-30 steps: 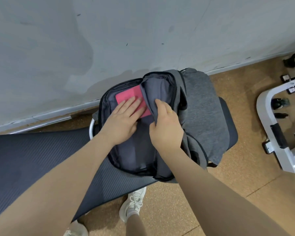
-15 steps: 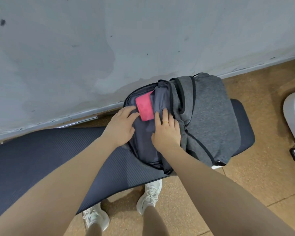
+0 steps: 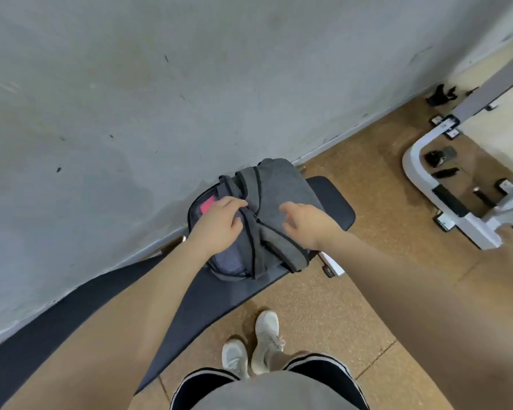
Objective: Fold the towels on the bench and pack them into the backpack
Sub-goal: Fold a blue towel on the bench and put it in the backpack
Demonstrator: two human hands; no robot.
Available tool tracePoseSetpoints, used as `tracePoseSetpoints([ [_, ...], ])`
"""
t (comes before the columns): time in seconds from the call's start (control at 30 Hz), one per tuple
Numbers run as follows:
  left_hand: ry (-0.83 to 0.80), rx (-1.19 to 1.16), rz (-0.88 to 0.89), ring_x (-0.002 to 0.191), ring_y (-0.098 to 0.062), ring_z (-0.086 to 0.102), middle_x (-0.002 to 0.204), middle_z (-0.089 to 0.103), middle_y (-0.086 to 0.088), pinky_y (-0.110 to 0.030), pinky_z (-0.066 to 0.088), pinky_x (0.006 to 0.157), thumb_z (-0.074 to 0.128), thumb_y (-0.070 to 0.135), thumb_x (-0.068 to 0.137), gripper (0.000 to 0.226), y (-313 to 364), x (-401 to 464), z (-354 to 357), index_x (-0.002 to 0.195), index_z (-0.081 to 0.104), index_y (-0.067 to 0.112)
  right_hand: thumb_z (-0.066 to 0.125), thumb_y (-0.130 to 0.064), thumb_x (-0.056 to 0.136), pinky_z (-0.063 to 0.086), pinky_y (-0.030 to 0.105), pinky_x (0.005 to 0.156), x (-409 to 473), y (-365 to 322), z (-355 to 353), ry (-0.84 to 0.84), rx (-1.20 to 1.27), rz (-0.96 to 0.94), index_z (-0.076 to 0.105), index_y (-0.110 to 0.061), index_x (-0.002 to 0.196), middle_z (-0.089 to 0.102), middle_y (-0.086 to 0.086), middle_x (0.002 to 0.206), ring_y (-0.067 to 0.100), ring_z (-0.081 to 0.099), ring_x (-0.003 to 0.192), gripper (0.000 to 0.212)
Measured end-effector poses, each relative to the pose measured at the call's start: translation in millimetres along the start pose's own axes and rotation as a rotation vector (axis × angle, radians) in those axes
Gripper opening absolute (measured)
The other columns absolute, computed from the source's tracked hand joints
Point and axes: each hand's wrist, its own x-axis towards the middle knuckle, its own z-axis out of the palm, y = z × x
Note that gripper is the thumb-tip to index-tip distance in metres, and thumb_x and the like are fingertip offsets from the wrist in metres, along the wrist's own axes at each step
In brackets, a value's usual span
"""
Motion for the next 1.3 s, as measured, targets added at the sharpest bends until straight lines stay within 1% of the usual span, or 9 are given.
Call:
tracePoseSetpoints([
  [0.1,-0.139,0.028,0.102,0.122,-0.021,0.045,0.136,0.046,-0.007,-0.032,0.035,0.103,0.041,0.008,0.093,0.042,50.6,0.0,5.9,0.135,0.042,0.012,0.041,-0.025,0.097,0.046,0.041,0.092,-48.5,22.2,-10.7,0.105,0.090,0.093,0.034,-0.011,0.139,0.053,0.010,0.130,0.027,0.052,0.115,0.045],
  [0.23,-0.316,0.057,0.247,0.100,-0.011,0.051,0.135,0.047,-0.001,-0.024,0.039,0.090,0.040,0.013,0.095,0.044,126.9,8.3,20.3,0.138,0.036,0.019,0.042,-0.027,0.096,0.048,0.040,0.088,-114.7,62.0,-27.4,0.209,0.146,0.191,0.034,-0.012,0.138,0.058,0.008,0.125,0.026,0.055,0.109,0.045],
  [0.33,-0.367,0.089,0.342,0.100,-0.014,0.055,0.136,0.045,0.002,-0.027,0.043,0.090,0.040,0.015,0.096,0.043,192.8,22.0,39.7,0.138,0.036,0.020,0.045,-0.027,0.096,0.046,0.036,0.090,-161.5,107.0,-45.3,0.334,0.169,0.258,0.038,-0.012,0.136,0.059,0.007,0.124,0.025,0.054,0.111,0.043],
  [0.47,-0.413,0.095,0.450,0.102,-0.009,0.052,0.131,0.051,0.004,-0.025,0.043,0.091,0.044,0.018,0.095,0.039,287.4,50.0,82.6,0.133,0.043,0.023,0.046,-0.030,0.095,0.043,0.032,0.089,-217.9,191.6,-70.0,0.434,0.150,0.364,0.042,-0.013,0.133,0.057,0.005,0.124,0.022,0.054,0.111,0.041],
  [0.73,-0.354,-0.002,0.603,0.095,-0.006,0.055,0.117,0.060,0.008,-0.022,0.044,0.082,0.046,0.019,0.093,0.033,510.9,87.0,189.8,0.125,0.052,0.024,0.044,-0.032,0.095,0.044,0.033,0.083,-352.1,382.7,-114.1,0.513,0.181,0.537,0.054,-0.013,0.119,0.061,0.006,0.117,0.024,0.056,0.105,0.031],
  [0.9,-0.373,-0.022,0.722,0.088,-0.003,0.052,0.118,0.059,0.006,-0.018,0.041,0.079,0.044,0.016,0.094,0.034,628.5,110.9,243.8,0.127,0.051,0.021,0.044,-0.030,0.095,0.046,0.036,0.090,-419.5,472.4,-135.3,0.610,0.262,0.653,0.056,-0.013,0.118,0.062,0.007,0.118,0.023,0.056,0.108,0.031],
  [1.03,-0.388,0.040,0.828,0.093,-0.005,0.053,0.118,0.058,0.006,-0.019,0.042,0.082,0.043,0.017,0.095,0.035,699.9,146.7,275.8,0.129,0.049,0.021,0.045,-0.028,0.094,0.046,0.038,0.092,-446.4,535.6,-151.9,0.657,0.307,0.687,0.057,-0.014,0.117,0.062,0.005,0.118,0.023,0.057,0.108,0.030],
  [1.23,-0.379,0.002,0.905,0.070,-0.001,0.052,0.107,0.060,0.006,-0.016,0.040,0.063,0.043,0.013,0.094,0.035,794.9,228.0,322.3,0.128,0.050,0.018,0.048,-0.025,0.093,0.045,0.039,0.090,-448.4,646.4,-197.5,0.727,0.274,0.728,0.061,-0.009,0.111,0.063,0.008,0.113,0.025,0.057,0.106,0.027],
  [1.3,-0.379,-0.006,0.917,0.073,-0.003,0.054,0.101,0.062,0.007,-0.016,0.040,0.063,0.044,0.012,0.093,0.036,826.5,264.3,339.2,0.127,0.051,0.019,0.048,-0.025,0.093,0.045,0.040,0.090,-442.1,690.6,-220.3,0.751,0.249,0.742,0.060,-0.008,0.110,0.064,0.009,0.112,0.026,0.057,0.105,0.027],
])
